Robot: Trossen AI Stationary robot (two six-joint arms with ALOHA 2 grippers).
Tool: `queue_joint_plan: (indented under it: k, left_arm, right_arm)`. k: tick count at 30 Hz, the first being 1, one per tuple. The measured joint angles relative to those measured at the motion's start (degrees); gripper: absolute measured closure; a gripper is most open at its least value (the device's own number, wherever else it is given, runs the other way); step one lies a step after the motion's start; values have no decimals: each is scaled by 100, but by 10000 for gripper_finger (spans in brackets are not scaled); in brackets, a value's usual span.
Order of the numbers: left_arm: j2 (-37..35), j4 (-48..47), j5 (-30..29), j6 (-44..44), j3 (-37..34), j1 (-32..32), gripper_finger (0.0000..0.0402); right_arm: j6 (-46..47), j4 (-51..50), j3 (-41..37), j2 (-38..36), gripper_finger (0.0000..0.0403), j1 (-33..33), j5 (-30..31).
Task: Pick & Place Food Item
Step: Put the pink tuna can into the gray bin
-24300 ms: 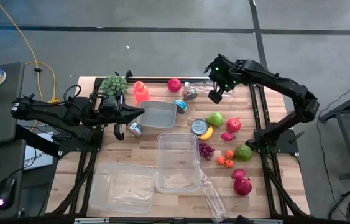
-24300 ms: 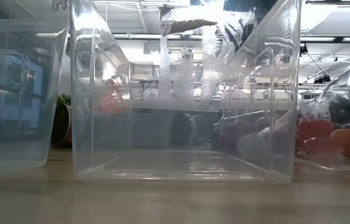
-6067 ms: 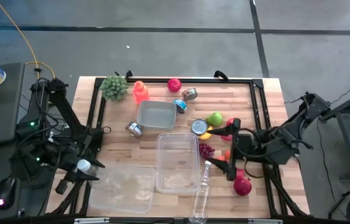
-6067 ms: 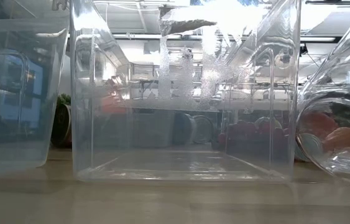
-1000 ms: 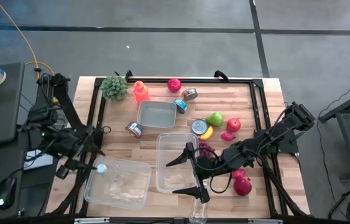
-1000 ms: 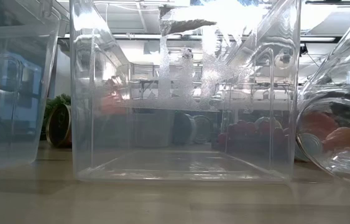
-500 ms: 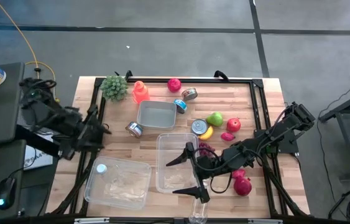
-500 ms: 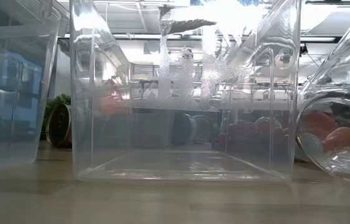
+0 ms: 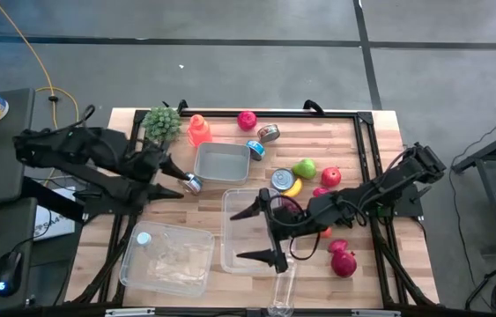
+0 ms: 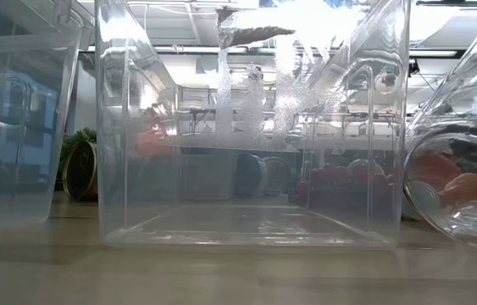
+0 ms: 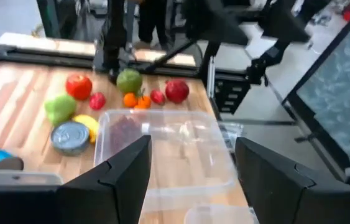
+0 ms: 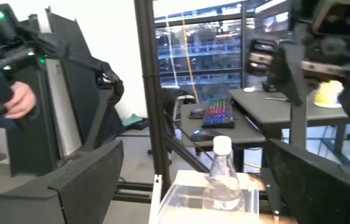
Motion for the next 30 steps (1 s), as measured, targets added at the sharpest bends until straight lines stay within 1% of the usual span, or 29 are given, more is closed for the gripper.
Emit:
queue_joint_plan:
  k: [3, 6, 8, 11, 12, 13, 14, 16, 19, 21, 25, 30]
  left_arm:
    - [46, -175, 381, 108, 0, 615, 176]
    - [147, -515, 851, 142, 0, 1458, 176]
    - [249, -841, 1548, 366, 0, 2075, 176]
    - [385, -1390, 2850, 1345, 0, 2782, 176]
    - [424, -1592, 3105, 1709, 0, 2929, 176]
    - [454, -1764, 3208, 2025, 0, 3037, 176]
    - [492, -1917, 3168, 2264, 0, 3114, 176]
    - [534, -2102, 2803, 2510, 0, 3189, 176]
    - [572, -2145, 2032, 2542, 0, 3202, 176]
    - [614, -2144, 1760, 2508, 0, 3198, 176]
    - [694, -2213, 1681, 2400, -41, 3198, 176]
    - [707, -2238, 1675, 2249, -316, 3112, 176]
  right_arm:
    - [-168, -20, 0, -78, 20, 1, -115]
    - [-427, 46, 3, -253, 20, 39, -94]
    - [-567, 10, 4, -413, 20, 66, -11]
    - [-587, 9, 4, -594, 20, 100, -20]
    - [-585, -16, 4, -648, 20, 104, -40]
    - [-585, -57, 4, -689, 20, 127, -71]
    - [-586, -111, 4, -727, 20, 156, -88]
    - [-585, -328, 4, -797, 20, 226, -86]
    - [-585, -757, 4, -887, 20, 366, -84]
    - [-582, -1088, 4, -963, 20, 465, -86]
    - [-407, -1699, 2, -1143, 20, 599, -87]
    - [-387, -2351, 2, -1345, 20, 734, -60]
